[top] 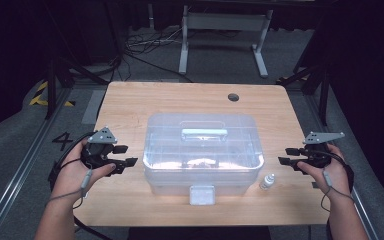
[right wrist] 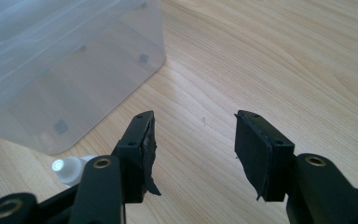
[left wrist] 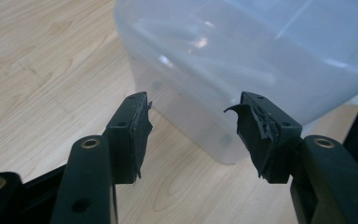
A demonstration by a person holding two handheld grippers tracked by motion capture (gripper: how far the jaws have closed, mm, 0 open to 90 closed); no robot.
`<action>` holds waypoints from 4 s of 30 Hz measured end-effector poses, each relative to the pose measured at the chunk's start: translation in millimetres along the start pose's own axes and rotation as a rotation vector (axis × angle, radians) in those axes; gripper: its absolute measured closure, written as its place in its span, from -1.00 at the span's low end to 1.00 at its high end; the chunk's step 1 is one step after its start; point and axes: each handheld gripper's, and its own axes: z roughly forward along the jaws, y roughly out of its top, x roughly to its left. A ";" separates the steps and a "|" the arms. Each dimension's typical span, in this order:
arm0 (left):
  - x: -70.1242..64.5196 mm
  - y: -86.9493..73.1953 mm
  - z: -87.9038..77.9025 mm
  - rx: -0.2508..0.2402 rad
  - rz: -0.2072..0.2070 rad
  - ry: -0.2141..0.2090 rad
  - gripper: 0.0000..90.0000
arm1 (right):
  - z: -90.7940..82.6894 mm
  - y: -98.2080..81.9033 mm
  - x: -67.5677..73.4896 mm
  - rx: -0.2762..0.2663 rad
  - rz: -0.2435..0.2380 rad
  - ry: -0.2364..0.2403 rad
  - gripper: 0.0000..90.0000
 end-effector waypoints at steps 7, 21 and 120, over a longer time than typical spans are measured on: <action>-10.7 13.5 -13.8 -0.056 0.028 -0.040 -0.01 | 2.3 -0.2 0.5 0.007 0.001 0.005 0.07; -23.0 32.3 -18.9 -0.170 0.075 -0.101 0.03 | 2.0 -2.5 1.2 0.013 0.003 0.003 0.07; -45.3 128.6 62.3 -0.072 0.091 -0.083 0.69 | -11.5 -18.8 11.7 0.009 0.015 -0.026 0.01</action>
